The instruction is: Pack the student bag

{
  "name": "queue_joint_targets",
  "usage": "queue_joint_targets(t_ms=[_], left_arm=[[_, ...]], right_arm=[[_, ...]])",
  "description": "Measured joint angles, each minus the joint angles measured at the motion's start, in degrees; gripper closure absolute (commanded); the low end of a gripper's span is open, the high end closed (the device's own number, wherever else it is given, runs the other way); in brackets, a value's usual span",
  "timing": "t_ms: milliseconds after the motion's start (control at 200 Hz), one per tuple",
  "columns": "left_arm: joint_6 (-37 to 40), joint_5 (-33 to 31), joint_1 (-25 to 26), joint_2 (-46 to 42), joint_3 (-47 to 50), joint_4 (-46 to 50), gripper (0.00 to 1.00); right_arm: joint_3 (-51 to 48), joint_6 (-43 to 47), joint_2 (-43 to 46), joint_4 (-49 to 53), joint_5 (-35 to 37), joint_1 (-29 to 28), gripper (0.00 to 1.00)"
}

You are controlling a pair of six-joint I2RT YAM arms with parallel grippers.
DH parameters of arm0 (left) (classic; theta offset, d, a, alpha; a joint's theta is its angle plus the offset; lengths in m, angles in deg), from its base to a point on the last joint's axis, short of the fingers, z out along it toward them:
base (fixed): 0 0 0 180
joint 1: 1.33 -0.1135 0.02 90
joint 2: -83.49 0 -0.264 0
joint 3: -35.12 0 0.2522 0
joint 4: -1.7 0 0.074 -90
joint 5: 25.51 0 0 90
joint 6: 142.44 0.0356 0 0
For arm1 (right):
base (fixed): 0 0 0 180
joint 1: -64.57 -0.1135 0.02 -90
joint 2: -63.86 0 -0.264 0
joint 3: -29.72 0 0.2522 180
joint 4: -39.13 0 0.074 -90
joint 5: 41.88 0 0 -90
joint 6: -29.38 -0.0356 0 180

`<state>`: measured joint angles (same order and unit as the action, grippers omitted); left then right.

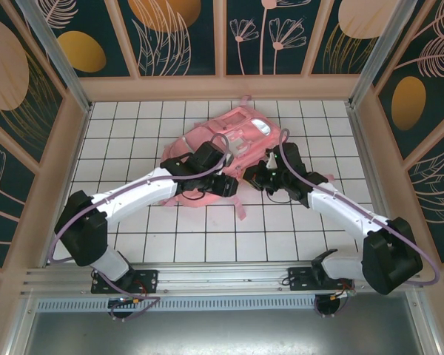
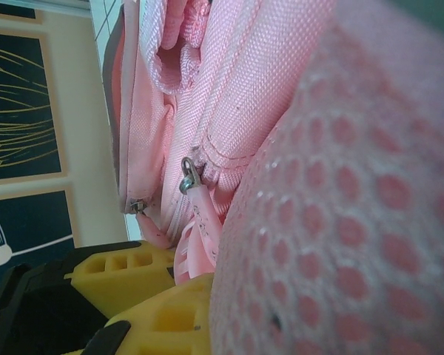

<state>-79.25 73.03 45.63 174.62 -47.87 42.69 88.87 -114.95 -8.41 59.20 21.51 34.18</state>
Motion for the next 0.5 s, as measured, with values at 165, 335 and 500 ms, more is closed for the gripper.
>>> queue_joint_targets(t_ms=[165, 335, 500], left_arm=[[0.5, -0.3, 0.0, -0.1, 0.0, 0.0, 0.83], [0.5, -0.6, 0.0, -0.6, 0.0, 0.0, 0.86], [0.1, -1.0, -0.3, -2.9, 1.8, -1.7, 0.86]], right_arm=[[0.0, 0.0, 0.0, 0.0, 0.2, 0.0, 1.0], [0.0, 0.0, 0.0, -0.5, 0.2, 0.0, 1.0], [0.0, 0.0, 0.0, -1.4, 0.0, -0.1, 1.0]])
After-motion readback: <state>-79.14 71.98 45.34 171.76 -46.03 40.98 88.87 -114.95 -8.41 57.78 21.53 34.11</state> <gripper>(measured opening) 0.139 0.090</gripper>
